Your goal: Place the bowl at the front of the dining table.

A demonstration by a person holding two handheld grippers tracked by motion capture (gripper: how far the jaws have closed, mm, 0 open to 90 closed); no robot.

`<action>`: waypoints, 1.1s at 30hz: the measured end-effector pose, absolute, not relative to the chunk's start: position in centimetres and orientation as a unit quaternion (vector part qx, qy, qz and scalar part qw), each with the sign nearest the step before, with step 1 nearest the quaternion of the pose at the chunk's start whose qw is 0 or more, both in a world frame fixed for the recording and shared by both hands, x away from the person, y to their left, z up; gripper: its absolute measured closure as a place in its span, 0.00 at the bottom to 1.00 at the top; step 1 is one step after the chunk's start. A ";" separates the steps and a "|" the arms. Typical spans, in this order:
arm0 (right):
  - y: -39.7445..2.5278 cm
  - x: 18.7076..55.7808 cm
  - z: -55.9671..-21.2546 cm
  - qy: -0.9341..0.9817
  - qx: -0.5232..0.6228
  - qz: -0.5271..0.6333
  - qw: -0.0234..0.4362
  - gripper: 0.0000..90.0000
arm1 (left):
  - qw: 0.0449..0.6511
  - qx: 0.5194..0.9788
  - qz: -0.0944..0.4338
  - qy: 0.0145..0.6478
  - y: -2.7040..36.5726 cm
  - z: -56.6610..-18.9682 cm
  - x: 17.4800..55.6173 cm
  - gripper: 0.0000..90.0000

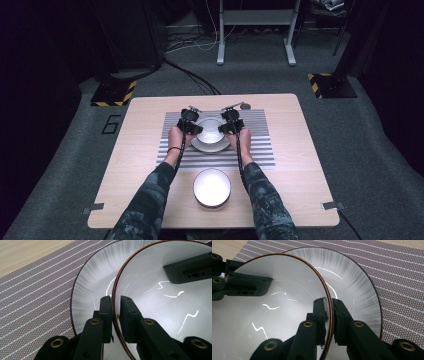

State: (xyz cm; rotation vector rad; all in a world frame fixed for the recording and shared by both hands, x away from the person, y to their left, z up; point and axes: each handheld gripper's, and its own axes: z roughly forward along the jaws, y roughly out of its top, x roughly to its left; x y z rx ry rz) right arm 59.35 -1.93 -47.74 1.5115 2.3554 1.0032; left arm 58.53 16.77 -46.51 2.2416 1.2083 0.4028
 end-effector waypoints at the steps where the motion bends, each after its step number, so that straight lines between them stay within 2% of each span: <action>1: -1.9 59.3 -47.7 0.789 0.507 0.336 0.084 0.92 | 0.278 0.835 0.150 0.450 16.8 -46.5 58.5 0.89; 8: -2.1 59.2 -47.7 0.788 0.505 0.341 0.088 0.91 | 0.274 0.837 0.158 0.446 16.4 -46.5 58.5 0.88; 11: -2.3 59.1 -47.4 0.788 0.502 0.343 0.093 0.88 | 0.271 0.839 0.163 0.443 16.3 -46.5 58.3 0.87; 12: -2.4 59.1 -47.1 0.788 0.501 0.346 0.093 0.76 | 0.270 0.839 0.164 0.444 16.2 -46.4 58.3 0.80; 14: -2.6 59.0 -46.7 0.788 0.500 0.349 0.089 0.64 | 0.272 0.838 0.164 0.443 16.2 -46.3 58.2 0.69; 15: -2.6 59.0 -46.7 0.788 0.500 0.349 0.089 0.64 | 0.274 0.838 0.164 0.442 16.2 -46.2 58.2 0.69; 16: -2.6 59.0 -46.5 0.789 0.498 0.349 0.088 0.57 | 0.275 0.838 0.163 0.442 16.2 -46.1 58.1 0.65; 17: -2.8 58.9 -46.1 0.788 0.499 0.349 0.088 0.42 | 0.279 0.837 0.165 0.442 16.2 -45.8 58.0 0.54; 21: -3.1 58.5 -45.2 0.789 0.496 0.350 0.095 0.20 | 0.290 0.832 0.163 0.445 16.6 -45.1 57.8 0.35; 25: -3.3 58.1 -44.5 0.794 0.484 0.353 0.099 0.15 | 0.295 0.828 0.158 0.449 17.2 -44.5 57.5 0.24; 33: -4.0 57.1 -43.7 0.802 0.470 0.354 0.105 0.05 | 0.300 0.829 0.162 0.443 18.7 -43.1 56.4 0.16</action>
